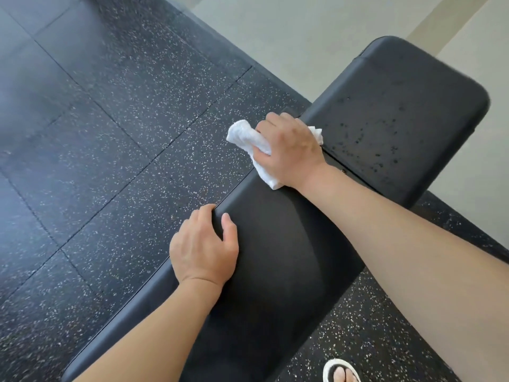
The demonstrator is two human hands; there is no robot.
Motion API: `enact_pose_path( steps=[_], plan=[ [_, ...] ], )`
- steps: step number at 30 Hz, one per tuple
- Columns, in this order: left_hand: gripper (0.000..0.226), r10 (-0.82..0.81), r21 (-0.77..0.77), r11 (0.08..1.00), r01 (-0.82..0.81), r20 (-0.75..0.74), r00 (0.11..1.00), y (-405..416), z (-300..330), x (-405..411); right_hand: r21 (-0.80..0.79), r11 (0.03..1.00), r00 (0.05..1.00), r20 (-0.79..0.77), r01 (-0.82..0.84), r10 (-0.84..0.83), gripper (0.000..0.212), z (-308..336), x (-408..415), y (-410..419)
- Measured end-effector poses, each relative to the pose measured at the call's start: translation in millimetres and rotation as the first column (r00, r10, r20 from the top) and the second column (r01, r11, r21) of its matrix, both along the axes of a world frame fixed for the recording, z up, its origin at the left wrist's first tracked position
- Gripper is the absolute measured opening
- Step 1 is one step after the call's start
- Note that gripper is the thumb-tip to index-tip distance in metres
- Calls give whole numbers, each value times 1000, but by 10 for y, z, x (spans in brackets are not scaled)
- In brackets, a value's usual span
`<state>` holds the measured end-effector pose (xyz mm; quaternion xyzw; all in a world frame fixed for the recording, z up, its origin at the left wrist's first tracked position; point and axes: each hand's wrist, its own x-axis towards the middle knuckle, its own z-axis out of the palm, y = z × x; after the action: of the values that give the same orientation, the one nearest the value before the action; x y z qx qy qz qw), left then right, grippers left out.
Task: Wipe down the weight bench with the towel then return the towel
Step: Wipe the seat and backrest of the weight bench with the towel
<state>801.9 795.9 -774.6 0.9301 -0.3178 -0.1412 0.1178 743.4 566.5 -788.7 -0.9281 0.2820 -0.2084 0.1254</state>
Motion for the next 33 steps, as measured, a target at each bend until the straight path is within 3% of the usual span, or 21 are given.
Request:
enact_pose_path(
  steps=[8,16,20,25,28,33],
  plan=[
    [54,11,12,1000,-11,25,1000,12,-34,-5,56,996,997,44,-70,68,25,40,-787,270],
    [40,22,-20,1000,-22,22,1000,29,-57,1,126,987,994,41,99,-105,19,21,-2064,791],
    [39,23,-30,999,-22,27,999,17,-52,4,77,982,981,75,174,-180,17,-2,-1830,768],
    [55,15,-29,999,-15,19,1000,14,-42,-10,48,990,987,80,134,-137,19,17,-1055,257],
    [46,24,-15,1000,-23,13,1000,12,-29,-14,56,978,977,64,200,-203,24,37,-557,66],
    [43,45,-18,999,-45,6,999,10,-9,-35,84,974,964,144,213,-223,20,49,-768,285]
  ],
)
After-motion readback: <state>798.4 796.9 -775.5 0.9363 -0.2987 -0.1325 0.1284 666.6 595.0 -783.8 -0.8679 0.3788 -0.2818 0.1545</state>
